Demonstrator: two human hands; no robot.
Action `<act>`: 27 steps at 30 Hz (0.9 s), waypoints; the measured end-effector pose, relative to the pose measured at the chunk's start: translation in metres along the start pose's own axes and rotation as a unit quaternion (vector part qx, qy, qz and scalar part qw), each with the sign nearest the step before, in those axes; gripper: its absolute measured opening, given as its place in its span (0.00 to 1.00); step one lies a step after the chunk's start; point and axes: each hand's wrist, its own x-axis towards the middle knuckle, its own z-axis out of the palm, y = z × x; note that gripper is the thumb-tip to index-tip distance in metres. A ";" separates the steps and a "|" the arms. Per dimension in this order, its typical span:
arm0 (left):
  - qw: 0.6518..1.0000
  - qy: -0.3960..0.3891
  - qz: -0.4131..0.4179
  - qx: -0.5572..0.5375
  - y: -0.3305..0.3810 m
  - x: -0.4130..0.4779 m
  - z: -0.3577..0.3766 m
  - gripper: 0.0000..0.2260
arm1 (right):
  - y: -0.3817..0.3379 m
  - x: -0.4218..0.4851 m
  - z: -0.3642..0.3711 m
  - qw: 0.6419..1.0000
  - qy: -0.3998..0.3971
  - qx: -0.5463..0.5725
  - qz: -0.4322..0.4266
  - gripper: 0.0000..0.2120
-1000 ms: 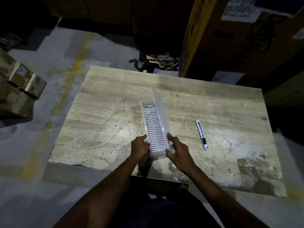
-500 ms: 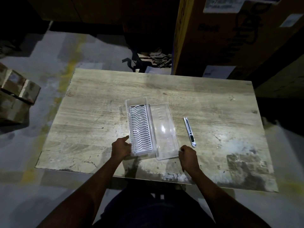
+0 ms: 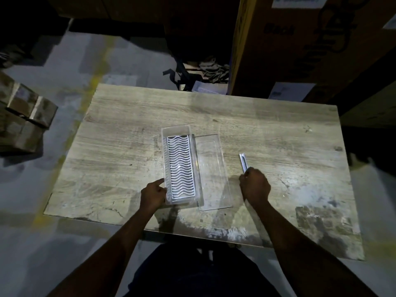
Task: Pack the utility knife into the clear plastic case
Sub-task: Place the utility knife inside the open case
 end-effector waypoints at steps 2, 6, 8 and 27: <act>1.000 -0.002 -0.017 -0.001 -0.003 0.005 -0.001 0.22 | -0.003 0.017 -0.002 0.999 0.015 0.024 0.040 0.14; 1.000 -0.008 -0.019 -0.011 -0.001 0.002 -0.001 0.21 | -0.004 0.038 0.003 0.995 0.004 0.007 0.101 0.20; 0.999 -0.006 -0.020 -0.024 0.002 -0.003 -0.002 0.20 | -0.005 0.042 0.007 0.995 -0.014 -0.011 0.098 0.20; 0.997 -0.019 -0.036 -0.067 0.001 -0.005 -0.003 0.20 | -0.029 0.037 0.008 0.989 -0.019 -0.008 0.145 0.15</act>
